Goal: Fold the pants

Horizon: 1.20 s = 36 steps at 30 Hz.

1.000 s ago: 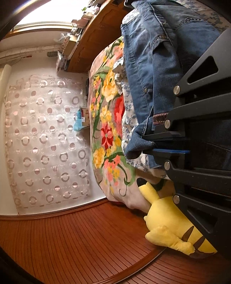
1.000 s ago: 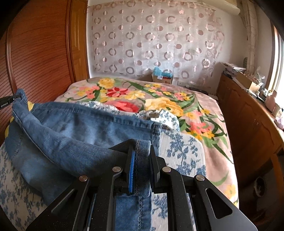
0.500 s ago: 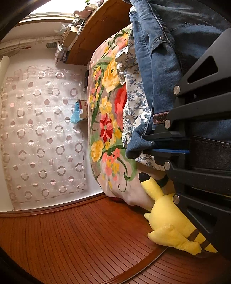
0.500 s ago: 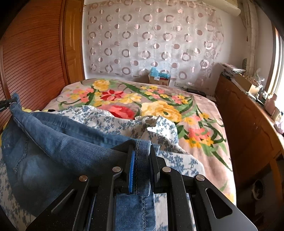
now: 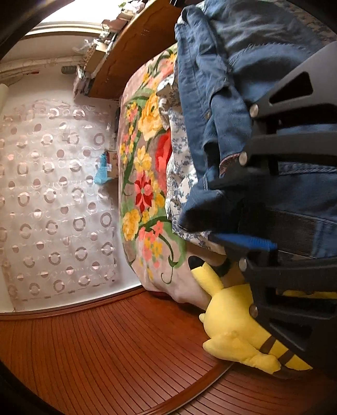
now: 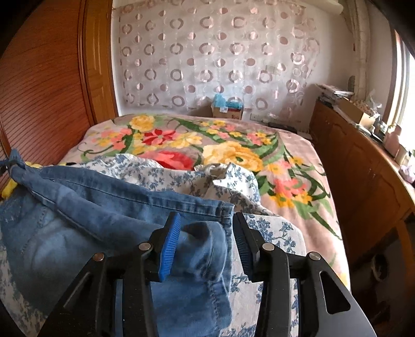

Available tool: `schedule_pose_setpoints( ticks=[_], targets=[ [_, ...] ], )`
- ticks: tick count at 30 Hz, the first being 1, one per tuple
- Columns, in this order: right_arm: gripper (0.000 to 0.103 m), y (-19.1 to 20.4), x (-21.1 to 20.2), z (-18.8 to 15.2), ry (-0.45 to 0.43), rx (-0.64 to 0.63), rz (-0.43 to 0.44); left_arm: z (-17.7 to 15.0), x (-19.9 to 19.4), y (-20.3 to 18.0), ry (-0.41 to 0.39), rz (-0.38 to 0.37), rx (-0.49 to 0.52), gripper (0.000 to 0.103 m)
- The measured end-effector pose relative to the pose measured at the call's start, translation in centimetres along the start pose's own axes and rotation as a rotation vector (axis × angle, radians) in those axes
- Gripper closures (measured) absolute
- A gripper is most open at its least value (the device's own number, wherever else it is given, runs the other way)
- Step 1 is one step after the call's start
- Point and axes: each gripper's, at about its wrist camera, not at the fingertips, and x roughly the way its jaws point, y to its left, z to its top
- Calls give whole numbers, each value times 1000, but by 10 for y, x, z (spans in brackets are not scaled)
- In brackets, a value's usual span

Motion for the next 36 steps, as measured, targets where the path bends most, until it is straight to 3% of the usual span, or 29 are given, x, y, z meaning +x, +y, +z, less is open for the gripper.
schedule_pose_setpoints(
  ticks=[4, 6, 8, 13, 20, 26, 30, 36],
  targets=[
    [58, 13, -12, -3, -19, -38, 36, -6, -21, -1, -13, -19, -2, 54],
    [58, 20, -15, -6, -21, -52, 58, -6, -25, 0, -18, -49, -8, 30],
    [56, 24, -16, -10, -22, -61, 80, -8, -33, -2, -30, -70, -5, 22],
    [51, 26, -6, -14, 7, -87, 124, -10, -43, -11, -45, -98, 27, 22],
    [48, 36, 17, -7, 71, -174, 158, -29, -34, -38, -7, -138, 62, 22],
    [48, 35, 45, 7, 146, -273, 81, -43, -26, -55, 23, -175, 89, 22],
    [48, 23, 62, 28, 161, -231, 39, -46, -26, -62, 29, -176, 107, 22],
    [48, -6, 78, 60, 110, -132, -33, -49, -31, -61, 28, -170, 109, 22]
  ],
)
